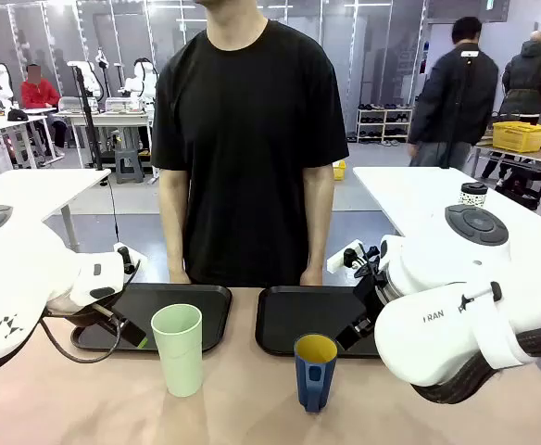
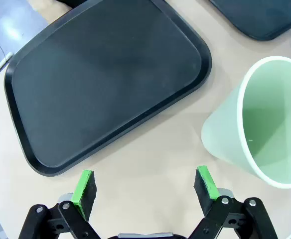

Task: Sort and store the cups by type.
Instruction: Pick up the Reusable plastic cup.

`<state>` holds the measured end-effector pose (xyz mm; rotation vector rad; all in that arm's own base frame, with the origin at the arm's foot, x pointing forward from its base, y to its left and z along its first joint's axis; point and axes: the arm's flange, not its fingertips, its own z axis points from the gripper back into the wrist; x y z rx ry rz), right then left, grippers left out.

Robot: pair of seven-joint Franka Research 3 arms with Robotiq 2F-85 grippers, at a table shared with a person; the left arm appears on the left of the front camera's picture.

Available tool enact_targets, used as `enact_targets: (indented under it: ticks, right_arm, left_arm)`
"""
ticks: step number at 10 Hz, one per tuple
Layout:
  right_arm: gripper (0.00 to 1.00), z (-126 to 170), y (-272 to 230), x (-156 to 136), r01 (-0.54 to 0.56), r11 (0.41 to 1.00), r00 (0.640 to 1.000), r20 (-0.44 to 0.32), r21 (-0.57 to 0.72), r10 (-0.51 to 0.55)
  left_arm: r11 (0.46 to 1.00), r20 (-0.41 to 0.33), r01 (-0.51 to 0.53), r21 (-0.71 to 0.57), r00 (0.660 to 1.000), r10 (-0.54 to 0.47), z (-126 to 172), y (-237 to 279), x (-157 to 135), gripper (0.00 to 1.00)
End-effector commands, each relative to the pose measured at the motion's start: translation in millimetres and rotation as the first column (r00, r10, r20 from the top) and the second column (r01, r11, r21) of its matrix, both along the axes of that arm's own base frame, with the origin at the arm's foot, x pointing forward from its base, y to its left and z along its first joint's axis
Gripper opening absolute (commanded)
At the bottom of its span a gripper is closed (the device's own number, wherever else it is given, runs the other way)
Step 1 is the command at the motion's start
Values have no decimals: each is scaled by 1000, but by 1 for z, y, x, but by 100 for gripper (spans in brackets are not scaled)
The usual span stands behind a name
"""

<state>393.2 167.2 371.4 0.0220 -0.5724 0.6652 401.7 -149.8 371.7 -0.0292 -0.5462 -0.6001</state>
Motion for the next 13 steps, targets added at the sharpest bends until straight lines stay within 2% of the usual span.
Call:
enact_targets:
  ticks: [1,13]
  right_arm:
    - [100,0,0,0,0,1000,1000,0,0,0]
    - [100,0,0,0,0,1000,1000,0,0,0]
  left_arm:
    - [1000,0,1,0,1000,-1,0,0,0,100]
    - [1000,0,1,0,1000,-1,0,0,0,100]
